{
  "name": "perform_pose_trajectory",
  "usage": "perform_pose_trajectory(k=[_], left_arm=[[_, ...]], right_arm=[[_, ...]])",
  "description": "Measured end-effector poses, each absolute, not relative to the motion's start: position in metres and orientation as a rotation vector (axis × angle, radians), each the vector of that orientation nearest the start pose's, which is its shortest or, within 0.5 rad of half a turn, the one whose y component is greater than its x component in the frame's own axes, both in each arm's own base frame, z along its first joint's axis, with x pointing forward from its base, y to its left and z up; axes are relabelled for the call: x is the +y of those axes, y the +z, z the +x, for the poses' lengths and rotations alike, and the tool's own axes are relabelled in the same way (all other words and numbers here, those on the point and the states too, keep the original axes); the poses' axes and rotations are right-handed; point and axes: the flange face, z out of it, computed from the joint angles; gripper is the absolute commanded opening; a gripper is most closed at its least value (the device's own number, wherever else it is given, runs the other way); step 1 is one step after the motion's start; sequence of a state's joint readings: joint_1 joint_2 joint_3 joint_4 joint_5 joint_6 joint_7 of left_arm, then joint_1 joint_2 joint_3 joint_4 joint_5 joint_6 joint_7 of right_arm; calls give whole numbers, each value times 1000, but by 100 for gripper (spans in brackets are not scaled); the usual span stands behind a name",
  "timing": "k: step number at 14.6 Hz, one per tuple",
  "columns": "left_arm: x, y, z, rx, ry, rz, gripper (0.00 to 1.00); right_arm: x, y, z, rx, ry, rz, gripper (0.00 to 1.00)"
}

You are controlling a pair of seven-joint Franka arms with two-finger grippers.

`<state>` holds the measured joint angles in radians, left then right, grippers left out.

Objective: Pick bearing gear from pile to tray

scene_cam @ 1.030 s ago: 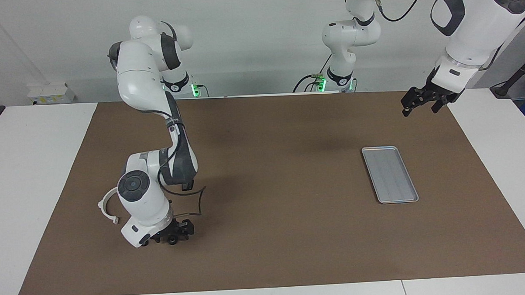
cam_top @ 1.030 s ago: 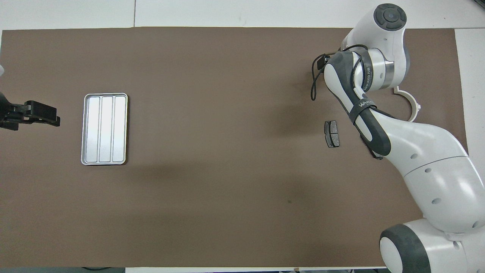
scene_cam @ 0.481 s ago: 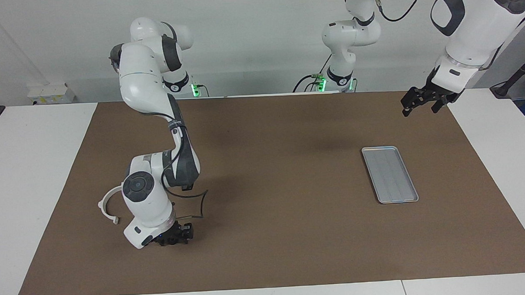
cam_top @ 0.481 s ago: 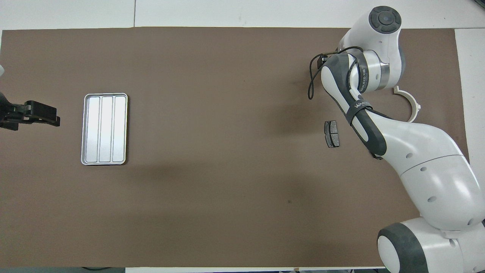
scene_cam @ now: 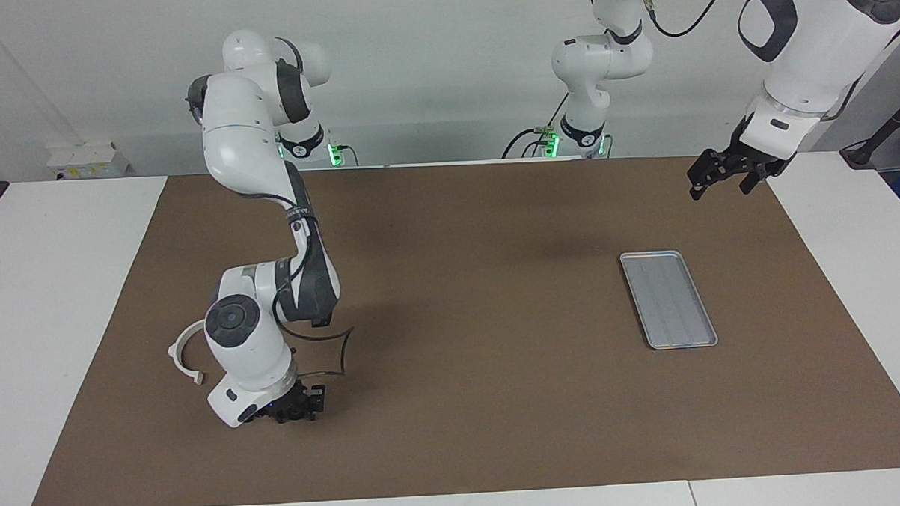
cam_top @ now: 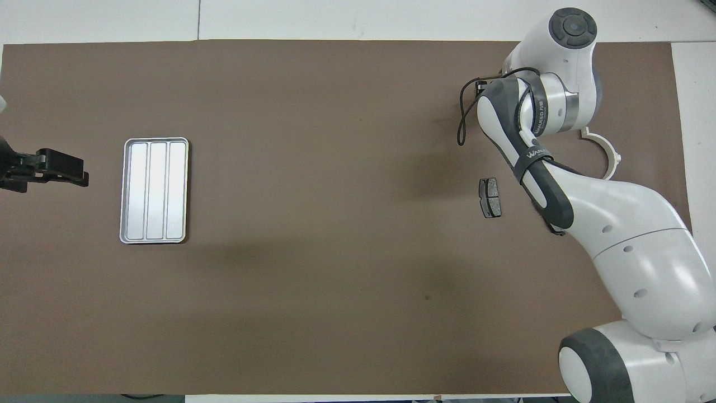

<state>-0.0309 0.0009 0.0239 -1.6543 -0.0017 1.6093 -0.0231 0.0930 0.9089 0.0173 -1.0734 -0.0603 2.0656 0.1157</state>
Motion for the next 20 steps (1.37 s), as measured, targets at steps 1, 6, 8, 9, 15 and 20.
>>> perform_pose_trajectory(k=[1,6,8,9,15,20], left_arm=[[-4,588,555,-25,72,-3142,100],[-4,588,555,-25,72,-3142,100],[-4,588,555,-25,72,-3142,100],[-4,588,555,-25,72,-3142,100],[-4,588,555,-25,72,-3142,100],[-4,588,555,-25,72,-3142,100]], right_arm=[[79,286,778,-22,-142,-3168,26],[80,287,778,-21,-143,-3167,9],[80,287,778,-22,-142,-3167,0],[80,287,778,-22,-137,-3168,0],[94,312,767,-49,-4,-3182,0],[173,366,744,143,23,-3162,0]])
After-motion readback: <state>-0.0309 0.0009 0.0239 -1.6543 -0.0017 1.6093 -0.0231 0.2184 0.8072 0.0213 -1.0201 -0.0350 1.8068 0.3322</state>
